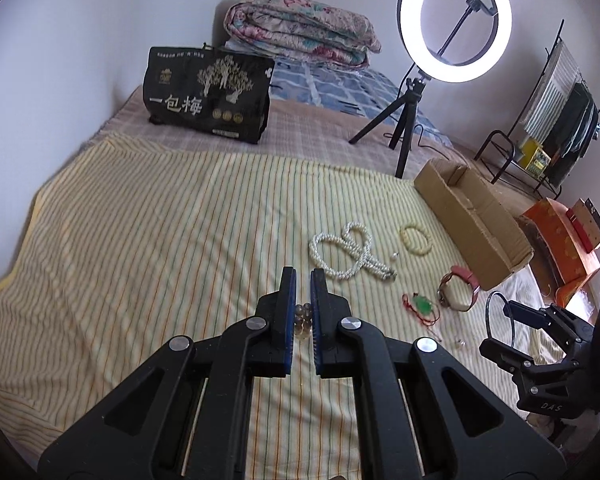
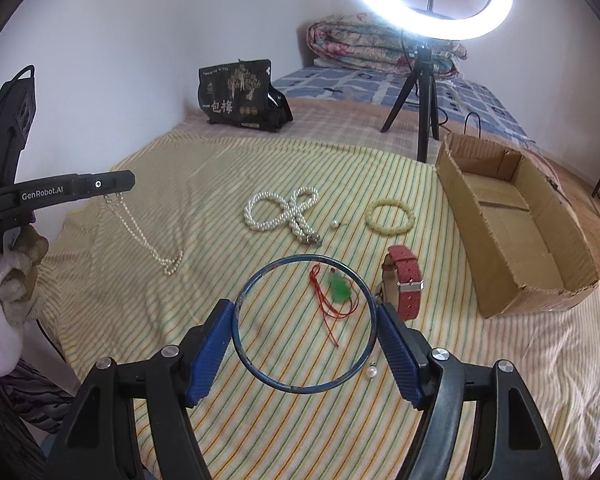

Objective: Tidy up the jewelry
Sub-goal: 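Lift and carry the pearl strand and blue bangle over the cardboard box with both tools, then open the left tool to drop the pearl strand while the right tool releases the bangle into the box, then withdraw both open tools from the box back over the bed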

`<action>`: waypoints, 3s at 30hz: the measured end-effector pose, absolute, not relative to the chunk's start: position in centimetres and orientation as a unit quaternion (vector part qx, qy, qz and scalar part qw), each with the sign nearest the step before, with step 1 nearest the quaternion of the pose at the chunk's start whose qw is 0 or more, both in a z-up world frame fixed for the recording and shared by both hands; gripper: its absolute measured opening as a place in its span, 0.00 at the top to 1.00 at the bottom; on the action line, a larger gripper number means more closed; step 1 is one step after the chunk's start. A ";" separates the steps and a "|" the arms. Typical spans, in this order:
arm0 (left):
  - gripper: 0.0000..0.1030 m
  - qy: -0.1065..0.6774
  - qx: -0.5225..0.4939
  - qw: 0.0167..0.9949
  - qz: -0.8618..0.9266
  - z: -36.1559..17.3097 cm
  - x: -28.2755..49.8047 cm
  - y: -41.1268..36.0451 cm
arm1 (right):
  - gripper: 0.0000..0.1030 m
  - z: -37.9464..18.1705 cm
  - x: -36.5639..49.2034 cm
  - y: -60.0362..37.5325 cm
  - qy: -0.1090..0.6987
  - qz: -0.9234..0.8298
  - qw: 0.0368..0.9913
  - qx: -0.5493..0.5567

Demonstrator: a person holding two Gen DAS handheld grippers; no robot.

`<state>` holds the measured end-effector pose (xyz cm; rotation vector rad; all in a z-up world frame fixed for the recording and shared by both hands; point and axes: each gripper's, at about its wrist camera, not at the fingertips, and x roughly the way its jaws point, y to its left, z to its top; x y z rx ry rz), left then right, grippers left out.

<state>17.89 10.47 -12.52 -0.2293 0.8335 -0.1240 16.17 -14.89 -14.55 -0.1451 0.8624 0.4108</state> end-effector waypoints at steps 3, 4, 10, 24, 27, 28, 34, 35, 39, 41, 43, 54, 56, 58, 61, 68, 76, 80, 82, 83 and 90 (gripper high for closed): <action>0.95 0.395 -0.108 0.910 -0.065 -11.2 18.0 10.2 | 0.28 -13.3 16.2 -15.5 0.404 0.188 0.892 -0.075; 0.95 0.392 -0.107 0.911 -0.067 -10.8 17.9 10.2 | 0.28 -12.8 16.2 -15.8 0.401 0.185 0.894 -0.073; 0.95 0.377 -0.095 0.918 -0.083 -8.2 18.6 9.4 | 0.28 -10.7 16.6 -18.2 0.386 0.161 0.906 -0.063; 0.95 0.330 -0.059 0.931 -0.144 -2.3 21.2 3.2 | 0.28 -8.0 18.8 -23.6 0.377 0.113 0.918 -0.058; 0.95 0.322 -0.057 0.931 -0.163 -1.2 22.4 1.1 | 0.28 -7.7 19.4 -24.6 0.378 0.102 0.918 -0.059; 0.95 0.319 -0.056 0.931 -0.168 -0.8 22.9 0.4 | 0.28 -7.7 19.6 -25.0 0.378 0.098 0.919 -0.058; 0.95 0.309 -0.041 0.930 -0.196 0.5 25.7 -4.2 | 0.28 -7.7 21.0 -27.6 0.381 0.078 0.920 -0.054; 0.95 0.306 -0.037 0.930 -0.200 0.8 26.1 -5.0 | 0.28 -7.8 21.2 -27.9 0.382 0.074 0.920 -0.053; 0.95 0.298 -0.029 0.928 -0.219 1.6 28.1 -8.1 | 0.28 -8.0 22.3 -29.6 0.388 0.064 0.918 -0.046; 0.95 0.295 -0.027 0.927 -0.228 1.9 29.3 -9.6 | 0.28 -8.2 22.8 -30.2 0.391 0.059 0.918 -0.043; 0.95 0.294 -0.023 0.926 -0.234 1.9 30.2 -11.1 | 0.28 -8.5 23.3 -30.8 0.394 0.054 0.917 -0.041; 0.95 0.309 -0.005 0.914 -0.262 -0.1 35.5 -18.1 | 0.28 -10.2 25.8 -32.7 0.411 0.043 0.910 -0.034; 0.95 0.315 -0.003 0.912 -0.263 -0.9 36.4 -19.0 | 0.28 -10.7 26.3 -32.9 0.415 0.041 0.908 -0.035; 0.95 0.321 0.001 0.911 -0.260 -1.7 36.9 -19.6 | 0.28 -11.1 26.7 -33.1 0.419 0.040 0.907 -0.034; 0.95 0.335 0.007 0.907 -0.256 -3.4 37.9 -20.5 | 0.28 -11.9 27.5 -33.5 0.424 0.036 0.904 -0.032; 0.95 0.360 0.018 0.900 -0.246 -6.4 39.4 -21.1 | 0.28 -13.3 28.3 -34.1 0.432 0.030 0.901 -0.032; 0.91 0.375 0.020 0.893 -0.247 -7.7 40.0 -21.3 | 0.14 -14.1 29.0 -34.6 0.435 0.035 0.900 -0.015; 0.34 0.372 0.008 0.894 -0.248 -7.6 39.7 -20.8 | 0.03 -13.6 28.7 -34.3 0.420 0.026 0.907 -0.027; 0.34 0.369 0.011 0.898 -0.240 -7.4 39.4 -20.6 | 0.02 -13.5 28.5 -34.0 0.418 0.023 0.907 -0.037; 0.34 0.372 0.013 0.897 -0.241 -7.5 39.4 -20.5 | 0.02 -13.5 28.5 -33.9 0.419 0.022 0.907 -0.042; 0.34 0.376 0.016 0.897 -0.232 -7.3 38.5 -19.5 | 0.02 -12.8 27.6 -32.7 0.413 0.009 0.907 -0.077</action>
